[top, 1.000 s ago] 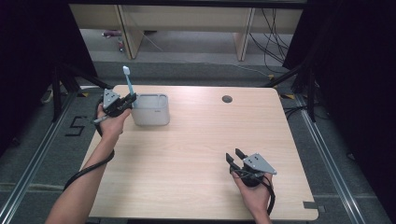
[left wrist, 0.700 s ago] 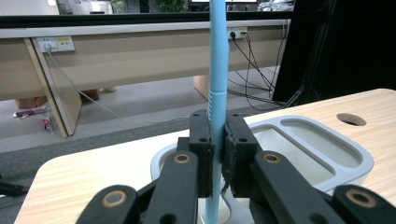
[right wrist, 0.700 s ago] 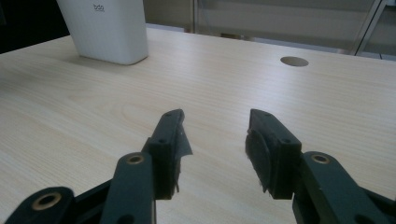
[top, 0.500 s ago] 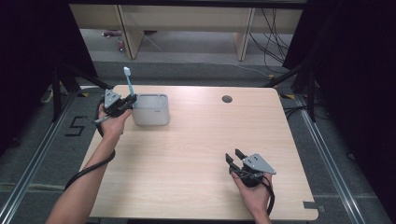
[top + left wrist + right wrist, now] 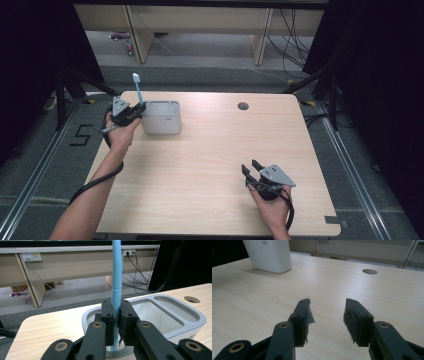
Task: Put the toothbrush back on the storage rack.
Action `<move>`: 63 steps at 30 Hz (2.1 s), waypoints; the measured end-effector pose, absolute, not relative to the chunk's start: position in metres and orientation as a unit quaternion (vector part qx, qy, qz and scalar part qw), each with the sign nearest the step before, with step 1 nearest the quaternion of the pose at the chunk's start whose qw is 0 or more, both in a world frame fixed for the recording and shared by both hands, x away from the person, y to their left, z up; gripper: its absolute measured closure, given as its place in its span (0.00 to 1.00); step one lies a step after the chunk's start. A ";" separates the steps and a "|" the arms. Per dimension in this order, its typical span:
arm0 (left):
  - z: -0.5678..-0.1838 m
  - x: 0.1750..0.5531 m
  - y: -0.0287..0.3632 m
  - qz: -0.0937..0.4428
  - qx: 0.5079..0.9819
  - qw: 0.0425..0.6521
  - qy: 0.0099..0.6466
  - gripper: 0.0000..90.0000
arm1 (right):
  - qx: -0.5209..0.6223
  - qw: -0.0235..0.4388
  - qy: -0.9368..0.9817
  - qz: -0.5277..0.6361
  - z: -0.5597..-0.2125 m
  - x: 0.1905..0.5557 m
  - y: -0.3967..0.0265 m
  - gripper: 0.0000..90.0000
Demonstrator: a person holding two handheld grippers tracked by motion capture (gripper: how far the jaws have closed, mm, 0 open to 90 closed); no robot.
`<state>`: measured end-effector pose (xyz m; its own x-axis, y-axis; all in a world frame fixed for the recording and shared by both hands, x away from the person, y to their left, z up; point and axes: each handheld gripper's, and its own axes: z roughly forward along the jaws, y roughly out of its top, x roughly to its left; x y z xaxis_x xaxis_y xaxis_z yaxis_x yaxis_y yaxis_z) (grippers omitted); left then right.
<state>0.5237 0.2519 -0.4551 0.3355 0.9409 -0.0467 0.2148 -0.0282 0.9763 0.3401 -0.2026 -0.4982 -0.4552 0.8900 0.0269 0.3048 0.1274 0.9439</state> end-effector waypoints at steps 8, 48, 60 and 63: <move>-0.456 0.524 0.252 0.343 0.631 0.518 0.465 0.92 | 0.434 0.295 0.694 0.493 -0.498 0.339 -0.203 0.62; -0.448 0.471 0.261 0.321 0.623 0.515 0.493 0.41 | 0.446 0.286 0.691 0.491 -0.499 0.338 -0.203 0.61; -0.449 0.439 0.260 0.325 0.625 0.528 0.474 0.40 | 0.446 0.282 0.687 0.500 -0.500 0.339 -0.202 0.61; -0.450 0.432 0.259 0.325 0.626 0.531 0.470 0.40 | 0.452 0.278 0.685 0.499 -0.500 0.338 -0.201 0.61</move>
